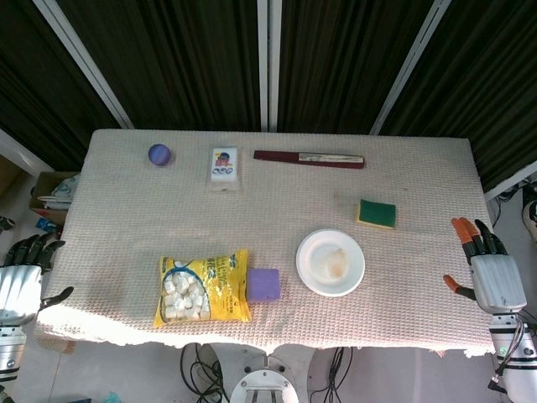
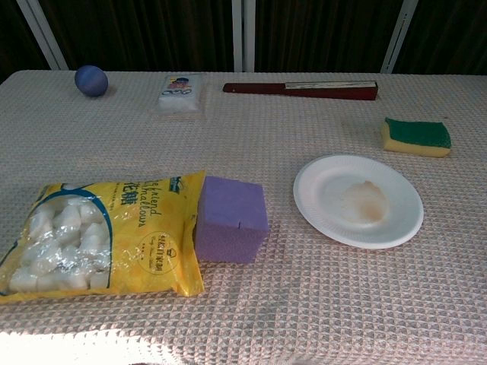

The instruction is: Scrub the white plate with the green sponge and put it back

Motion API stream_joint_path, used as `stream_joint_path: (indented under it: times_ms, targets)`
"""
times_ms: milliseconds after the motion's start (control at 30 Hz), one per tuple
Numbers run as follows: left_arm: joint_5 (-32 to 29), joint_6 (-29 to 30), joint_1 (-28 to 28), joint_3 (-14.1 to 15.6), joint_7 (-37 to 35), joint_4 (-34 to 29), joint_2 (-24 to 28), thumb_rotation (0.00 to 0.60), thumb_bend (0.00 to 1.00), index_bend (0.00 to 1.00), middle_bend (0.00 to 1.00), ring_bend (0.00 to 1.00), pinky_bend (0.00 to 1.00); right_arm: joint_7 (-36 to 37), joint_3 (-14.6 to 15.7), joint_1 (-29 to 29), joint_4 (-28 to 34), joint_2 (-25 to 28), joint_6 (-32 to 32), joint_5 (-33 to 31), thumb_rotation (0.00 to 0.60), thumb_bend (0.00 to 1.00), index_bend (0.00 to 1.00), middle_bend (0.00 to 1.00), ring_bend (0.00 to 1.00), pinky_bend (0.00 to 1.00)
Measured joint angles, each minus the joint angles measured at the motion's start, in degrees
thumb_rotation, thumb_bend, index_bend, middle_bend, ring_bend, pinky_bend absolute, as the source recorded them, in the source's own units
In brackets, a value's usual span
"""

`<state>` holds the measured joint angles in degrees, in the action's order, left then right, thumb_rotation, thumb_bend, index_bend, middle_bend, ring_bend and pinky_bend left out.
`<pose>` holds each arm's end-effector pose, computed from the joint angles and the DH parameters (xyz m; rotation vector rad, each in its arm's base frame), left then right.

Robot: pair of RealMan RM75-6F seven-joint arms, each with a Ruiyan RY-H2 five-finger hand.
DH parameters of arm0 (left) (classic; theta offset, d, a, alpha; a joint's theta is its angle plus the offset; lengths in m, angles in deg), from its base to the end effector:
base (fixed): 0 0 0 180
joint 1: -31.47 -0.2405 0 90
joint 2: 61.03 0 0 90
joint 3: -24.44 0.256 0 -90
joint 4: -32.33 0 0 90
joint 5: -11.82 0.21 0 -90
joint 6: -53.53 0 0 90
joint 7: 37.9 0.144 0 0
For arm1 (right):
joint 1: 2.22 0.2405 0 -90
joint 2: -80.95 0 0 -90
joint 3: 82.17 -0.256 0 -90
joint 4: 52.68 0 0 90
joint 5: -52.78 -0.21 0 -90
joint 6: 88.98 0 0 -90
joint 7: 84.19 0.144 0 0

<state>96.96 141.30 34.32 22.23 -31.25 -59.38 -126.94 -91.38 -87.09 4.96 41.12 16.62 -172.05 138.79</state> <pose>-0.3168 0.1676 0.1555 -1.3641 -0.8329 -0.8200 -0.2963 -0.2002 0.1559 1.4410 -0.8031 0.8705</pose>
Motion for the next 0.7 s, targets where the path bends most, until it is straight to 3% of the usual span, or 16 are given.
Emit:
stream_joint_path:
  times_ms: [333,433,567,700]
  targets:
    - [-0.2,-0.4,0.2,0.0,0.0,-0.6,0.5,0.6,0.06,0.23,0.13,0.11,0.14,-1.4,-1.3,3.0,1.3,1.2,5.5,-2.9,0.6,0.05,0.01,0.1,0.02,0.19]
    - [-0.2,-0.3,-0.1,0.1,0.0,-0.7,0.5,0.6,0.06,0.23,0.13,0.11,0.14,-2.2,-2.9,5.9,1.9,2.0,10.8,-6.3,0.6,0.05,0.01,0.09,0.02,0.18]
    - [-0.4,-0.5,-0.4,0.5,-0.2,-0.8,0.3,0.6,0.06,0.25,0.13,0.11,0.14,-3.7,-5.3,11.2,1.7,2.0,19.5,-12.8,0.6,0.05,0.0,0.07,0.0,0.11]
    - [-0.8,-0.4,-0.9,0.7,-0.4,-1.1,0.4,0.6,0.06,0.26,0.13,0.11,0.14,-6.1,-7.5,18.7,-1.1,-0.3,29.2,-20.9,0.6,0.05,0.02,0.08,0.0,0.07]
